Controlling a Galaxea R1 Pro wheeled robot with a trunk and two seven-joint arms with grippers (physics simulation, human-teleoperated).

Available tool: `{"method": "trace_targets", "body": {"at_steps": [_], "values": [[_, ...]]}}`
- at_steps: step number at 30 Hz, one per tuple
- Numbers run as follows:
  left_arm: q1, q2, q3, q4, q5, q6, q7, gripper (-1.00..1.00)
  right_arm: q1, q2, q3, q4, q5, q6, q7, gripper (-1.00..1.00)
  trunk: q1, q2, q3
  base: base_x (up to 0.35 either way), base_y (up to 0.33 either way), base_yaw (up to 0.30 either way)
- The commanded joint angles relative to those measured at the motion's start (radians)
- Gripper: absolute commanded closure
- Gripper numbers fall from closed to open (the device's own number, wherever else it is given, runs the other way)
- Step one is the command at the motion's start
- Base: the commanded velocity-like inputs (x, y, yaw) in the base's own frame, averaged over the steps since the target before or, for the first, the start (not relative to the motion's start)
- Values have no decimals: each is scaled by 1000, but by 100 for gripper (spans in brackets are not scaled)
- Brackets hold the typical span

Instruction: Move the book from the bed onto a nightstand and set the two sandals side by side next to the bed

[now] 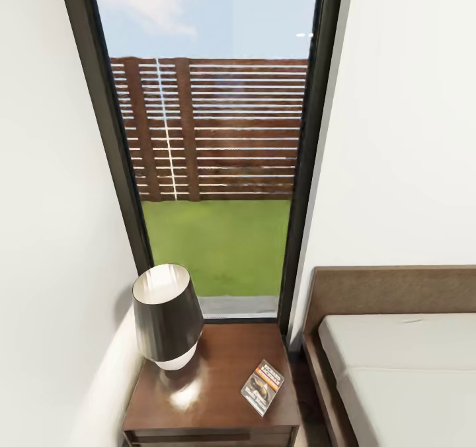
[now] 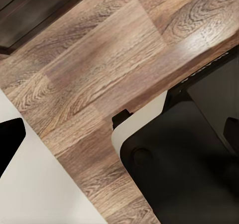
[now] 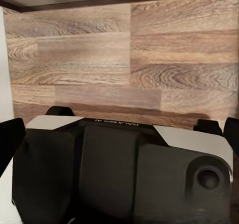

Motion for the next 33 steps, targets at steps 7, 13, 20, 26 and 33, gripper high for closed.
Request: {"method": "trace_targets", "body": {"at_steps": [7, 13, 20, 26, 33], "values": [[-1, 0, -8, 0, -2, -2, -1, -100, 43, -4, -10, 6, 5, 7, 3, -100, 1, -2, -2, 0, 0, 0], [-1, 0, -9, 0, -3, -2, -2, -100, 80, -13, -10, 8, 5, 7, 4, -100, 1, -2, -2, 0, 0, 0], [-1, 0, -9, 0, -3, -2, -2, -100, 122, -34, -10, 10, 5, 7, 4, -100, 1, -2, -2, 0, 0, 0], [-1, 0, -9, 0, -3, -2, -2, -100, 139, -52, -9, 13, 5, 7, 4, -100, 1, -2, -2, 0, 0, 0], [-1, 0, -9, 0, -4, -1, -2, -100, 149, -61, -9, 30, 4, 7, 4, -100, 1, -2, -2, 0, 0, 0]]}}
